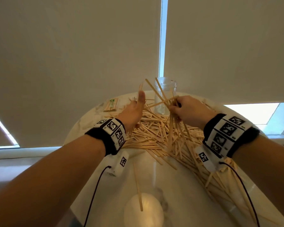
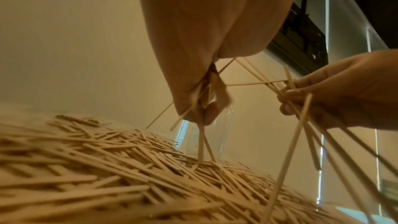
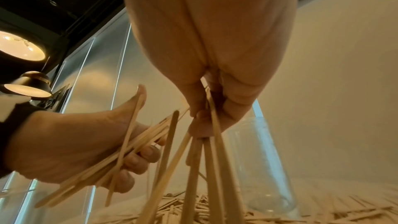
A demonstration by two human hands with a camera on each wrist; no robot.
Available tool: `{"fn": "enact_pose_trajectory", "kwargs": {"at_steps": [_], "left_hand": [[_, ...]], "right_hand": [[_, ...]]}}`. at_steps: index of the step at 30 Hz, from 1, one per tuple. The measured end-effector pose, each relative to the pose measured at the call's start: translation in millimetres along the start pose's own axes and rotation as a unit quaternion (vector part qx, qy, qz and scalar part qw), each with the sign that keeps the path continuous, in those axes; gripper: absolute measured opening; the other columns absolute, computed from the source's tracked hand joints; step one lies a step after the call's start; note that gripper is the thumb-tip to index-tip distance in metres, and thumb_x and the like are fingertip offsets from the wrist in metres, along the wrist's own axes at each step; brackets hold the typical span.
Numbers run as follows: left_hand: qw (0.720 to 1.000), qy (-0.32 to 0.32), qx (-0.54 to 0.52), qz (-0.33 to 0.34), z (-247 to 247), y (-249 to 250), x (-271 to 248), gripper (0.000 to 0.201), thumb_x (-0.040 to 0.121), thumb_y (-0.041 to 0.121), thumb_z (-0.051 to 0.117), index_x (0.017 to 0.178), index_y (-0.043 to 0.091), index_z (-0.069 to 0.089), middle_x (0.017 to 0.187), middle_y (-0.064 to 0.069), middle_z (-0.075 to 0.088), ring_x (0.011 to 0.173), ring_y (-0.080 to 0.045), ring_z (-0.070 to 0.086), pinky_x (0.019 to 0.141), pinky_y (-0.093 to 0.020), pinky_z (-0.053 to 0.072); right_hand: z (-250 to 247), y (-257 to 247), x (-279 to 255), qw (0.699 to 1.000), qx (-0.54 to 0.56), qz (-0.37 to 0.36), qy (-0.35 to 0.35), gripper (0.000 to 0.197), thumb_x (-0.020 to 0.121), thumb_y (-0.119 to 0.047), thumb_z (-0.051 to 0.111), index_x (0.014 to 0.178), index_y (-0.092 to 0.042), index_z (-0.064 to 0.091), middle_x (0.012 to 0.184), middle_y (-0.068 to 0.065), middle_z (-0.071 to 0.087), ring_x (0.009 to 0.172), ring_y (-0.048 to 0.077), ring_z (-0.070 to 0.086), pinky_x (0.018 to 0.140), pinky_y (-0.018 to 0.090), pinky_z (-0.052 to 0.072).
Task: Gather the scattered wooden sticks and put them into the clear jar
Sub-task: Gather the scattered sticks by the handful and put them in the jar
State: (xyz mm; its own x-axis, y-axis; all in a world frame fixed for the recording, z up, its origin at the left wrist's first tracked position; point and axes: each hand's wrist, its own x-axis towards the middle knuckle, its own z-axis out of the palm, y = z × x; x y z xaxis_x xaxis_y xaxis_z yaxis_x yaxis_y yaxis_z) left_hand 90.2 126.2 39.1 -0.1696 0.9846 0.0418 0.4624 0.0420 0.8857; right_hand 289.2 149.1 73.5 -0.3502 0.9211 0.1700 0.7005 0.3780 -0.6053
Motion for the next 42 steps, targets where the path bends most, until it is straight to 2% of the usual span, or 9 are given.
{"fn": "enact_pose_trajectory", "kwargs": {"at_steps": [6,10,13,18,25,31,35,39,42], "left_hand": [[0.992,-0.053,-0.106,0.032,13,-11,11,0.126,0.053,0.102,0.036,0.132,0.005,0.049,0.075,-0.001,0.047,0.065,-0.014,0.05,0.059,-0.035,0.056],[0.984,-0.104,-0.12,0.082,25,-8,13,0.109,0.073,0.092,0.032,0.104,-0.008,0.062,0.081,-0.02,0.069,0.074,-0.034,0.069,0.083,-0.05,0.06],[0.986,-0.082,-0.145,0.026,31,-9,21,0.083,0.086,0.081,0.033,0.115,0.012,0.068,0.102,-0.013,0.076,0.094,-0.026,0.074,0.091,-0.046,0.059],[0.99,0.016,-0.134,-0.039,30,-18,33,0.055,0.102,0.057,0.034,0.102,0.012,0.066,0.076,-0.002,0.068,0.065,-0.017,0.066,0.063,-0.03,0.054],[0.987,0.07,-0.131,-0.062,31,-20,37,0.05,0.102,0.05,0.036,0.092,0.011,0.064,0.085,-0.016,0.07,0.081,-0.035,0.07,0.083,-0.051,0.06],[0.959,0.108,-0.239,-0.111,24,-13,39,0.042,0.104,0.048,0.039,0.09,0.013,0.057,0.072,-0.005,0.063,0.062,-0.021,0.059,0.076,-0.037,0.051],[0.945,0.07,-0.294,-0.121,21,-6,32,0.037,0.106,0.04,0.042,0.086,0.011,0.054,0.065,-0.001,0.054,0.054,-0.015,0.053,0.057,-0.03,0.048],[0.931,0.03,-0.334,-0.141,25,-1,22,0.036,0.107,0.036,0.04,0.081,0.014,0.051,0.064,-0.001,0.049,0.05,-0.013,0.047,0.048,-0.025,0.04],[0.931,0.026,-0.33,-0.154,29,0,20,0.034,0.106,0.032,0.042,0.078,0.016,0.051,0.064,-0.001,0.051,0.049,-0.014,0.049,0.046,-0.024,0.043]], "right_hand": [[25,-18,14,0.999,0.043,0.001,-0.027,0.025,0.103,-0.025,0.053,0.089,-0.008,0.066,0.078,0.005,0.072,0.068,0.015,0.072,0.057,0.022,0.052],[42,-29,22,0.997,0.041,-0.007,-0.059,0.017,0.098,-0.012,0.053,0.092,-0.007,0.069,0.077,0.006,0.073,0.067,0.015,0.072,0.06,0.024,0.058],[50,-29,30,0.997,0.054,-0.014,-0.045,0.016,0.092,-0.006,0.056,0.097,-0.009,0.071,0.082,0.008,0.074,0.076,0.021,0.073,0.073,0.036,0.063],[47,-23,25,0.985,0.148,-0.018,-0.087,0.016,0.094,-0.007,0.064,0.104,-0.014,0.075,0.092,0.006,0.077,0.079,0.013,0.075,0.07,0.02,0.06],[48,-16,22,0.998,0.047,-0.032,-0.036,0.019,0.099,-0.026,0.06,0.104,-0.02,0.078,0.084,0.0,0.076,0.08,0.017,0.072,0.08,0.033,0.061],[57,-19,8,0.981,-0.011,-0.092,-0.17,0.041,0.1,-0.048,0.049,0.131,-0.021,0.054,0.115,0.005,0.069,0.104,0.023,0.066,0.093,0.04,0.054],[62,-13,10,0.989,0.037,-0.092,-0.108,0.05,0.102,-0.052,0.04,0.142,-0.024,0.05,0.122,0.0,0.068,0.111,0.018,0.063,0.1,0.042,0.049],[68,-7,17,0.987,-0.064,-0.097,-0.109,0.056,0.101,-0.055,0.038,0.145,-0.021,0.042,0.099,0.002,0.059,0.079,0.013,0.058,0.078,0.032,0.051],[69,-8,17,0.986,-0.049,-0.073,-0.141,0.071,0.098,-0.057,0.039,0.154,-0.017,0.022,0.113,0.009,0.06,0.085,0.016,0.061,0.074,0.031,0.052]]}}
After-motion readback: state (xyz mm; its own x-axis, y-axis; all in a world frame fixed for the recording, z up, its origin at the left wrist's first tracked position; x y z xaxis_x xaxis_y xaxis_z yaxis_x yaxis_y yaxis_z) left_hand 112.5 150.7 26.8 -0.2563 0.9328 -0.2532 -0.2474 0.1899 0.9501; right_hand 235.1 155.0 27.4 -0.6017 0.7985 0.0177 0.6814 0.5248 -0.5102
